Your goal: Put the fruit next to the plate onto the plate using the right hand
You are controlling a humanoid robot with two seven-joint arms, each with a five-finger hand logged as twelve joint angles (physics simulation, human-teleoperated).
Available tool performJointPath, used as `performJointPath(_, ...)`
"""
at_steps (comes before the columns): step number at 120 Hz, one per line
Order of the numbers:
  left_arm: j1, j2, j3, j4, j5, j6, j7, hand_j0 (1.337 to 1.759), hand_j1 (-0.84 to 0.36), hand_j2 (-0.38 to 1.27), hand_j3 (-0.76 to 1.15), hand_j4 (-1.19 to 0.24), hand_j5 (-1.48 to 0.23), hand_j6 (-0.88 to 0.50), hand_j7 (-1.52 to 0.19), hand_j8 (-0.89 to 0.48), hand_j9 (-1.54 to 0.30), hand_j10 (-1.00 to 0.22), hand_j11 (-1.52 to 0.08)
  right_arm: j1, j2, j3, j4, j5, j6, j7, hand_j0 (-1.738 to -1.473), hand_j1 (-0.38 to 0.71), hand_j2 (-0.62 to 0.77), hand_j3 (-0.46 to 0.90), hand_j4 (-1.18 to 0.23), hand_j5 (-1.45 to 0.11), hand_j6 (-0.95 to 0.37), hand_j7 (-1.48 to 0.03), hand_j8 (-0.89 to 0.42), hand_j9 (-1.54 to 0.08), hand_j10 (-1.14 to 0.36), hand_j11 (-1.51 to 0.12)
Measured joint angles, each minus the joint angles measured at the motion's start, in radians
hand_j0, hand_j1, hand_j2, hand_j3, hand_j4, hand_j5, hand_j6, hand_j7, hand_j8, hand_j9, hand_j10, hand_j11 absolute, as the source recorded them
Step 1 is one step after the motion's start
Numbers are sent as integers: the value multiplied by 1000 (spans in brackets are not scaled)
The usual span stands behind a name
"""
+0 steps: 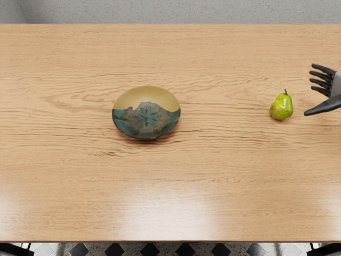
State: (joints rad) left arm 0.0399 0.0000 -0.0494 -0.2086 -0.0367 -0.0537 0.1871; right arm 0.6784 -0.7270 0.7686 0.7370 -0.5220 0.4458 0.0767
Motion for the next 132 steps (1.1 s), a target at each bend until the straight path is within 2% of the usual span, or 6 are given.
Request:
performJointPath(22, 0, 0, 0, 0, 0, 0, 0, 1658, 349, 0, 0, 0, 0, 0, 0, 0, 0, 0, 0, 2, 55, -60, -49, -4, -122, 70, -1658, -323, -2, 0, -24, -30, -24, -30, -24, -30, -23, -30)
performJointPath(35, 0, 0, 0, 0, 0, 0, 0, 1658, 349, 0, 0, 0, 0, 0, 0, 0, 0, 0, 0, 2, 87, -102, -73, -5, -187, 132, -1658, -317, -3, 0, -29, -37, -29, -37, -28, -37, -28, -37)
performJointPath(61, 0, 0, 0, 0, 0, 0, 0, 1658, 349, 0, 0, 0, 0, 0, 0, 0, 0, 0, 0, 4, 149, -199, -84, -6, -308, 259, -1658, -222, -19, 0, -108, -140, -109, -140, -108, -140, -108, -140)
performJointPath(74, 0, 0, 0, 0, 0, 0, 0, 1658, 349, 0, 0, 0, 0, 0, 0, 0, 0, 0, 0, 1, 185, -236, -85, -5, -380, 306, -1658, -182, -25, 0, -141, -183, -142, -183, -141, -183, -141, -183)
performJointPath(115, 0, 0, 0, 0, 0, 0, 0, 1658, 349, 0, 0, 0, 0, 0, 0, 0, 0, 0, 0, -23, 259, -274, -80, -2, -478, 402, -1658, -117, -36, 0, -196, -253, -196, -253, -196, -253, -195, -253)
performJointPath(132, 0, 0, 0, 0, 0, 0, 0, 1658, 349, 0, 0, 0, 0, 0, 0, 0, 0, 0, 0, -37, 268, -276, -75, -1, -480, 421, -1658, -92, -40, 0, -217, -281, -217, -281, -217, -281, -216, -281)
